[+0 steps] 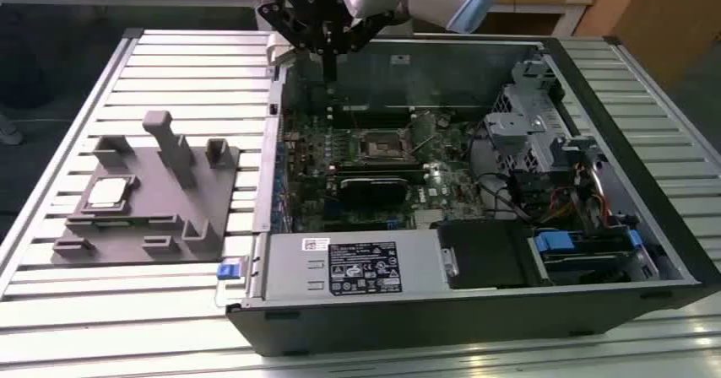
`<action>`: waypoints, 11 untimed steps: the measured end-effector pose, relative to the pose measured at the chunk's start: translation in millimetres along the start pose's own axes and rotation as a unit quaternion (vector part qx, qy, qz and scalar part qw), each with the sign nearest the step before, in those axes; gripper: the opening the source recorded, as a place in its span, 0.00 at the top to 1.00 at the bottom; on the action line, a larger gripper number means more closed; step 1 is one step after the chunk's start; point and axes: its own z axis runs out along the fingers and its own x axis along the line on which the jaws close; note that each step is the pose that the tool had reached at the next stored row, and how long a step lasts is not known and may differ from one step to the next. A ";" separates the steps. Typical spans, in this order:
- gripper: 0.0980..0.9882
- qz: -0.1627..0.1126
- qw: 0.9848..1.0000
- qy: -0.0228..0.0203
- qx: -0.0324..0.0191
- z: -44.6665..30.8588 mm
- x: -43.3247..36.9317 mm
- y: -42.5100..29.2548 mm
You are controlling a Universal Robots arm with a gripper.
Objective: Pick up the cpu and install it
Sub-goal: 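Reach for the cpu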
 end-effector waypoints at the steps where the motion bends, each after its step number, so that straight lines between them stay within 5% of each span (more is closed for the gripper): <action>1: 0.99 0.000 1.000 0.000 0.000 0.0 0.0 0.0; 11: 0.99 0.000 1.000 0.000 0.000 -0.1 2.3 -0.2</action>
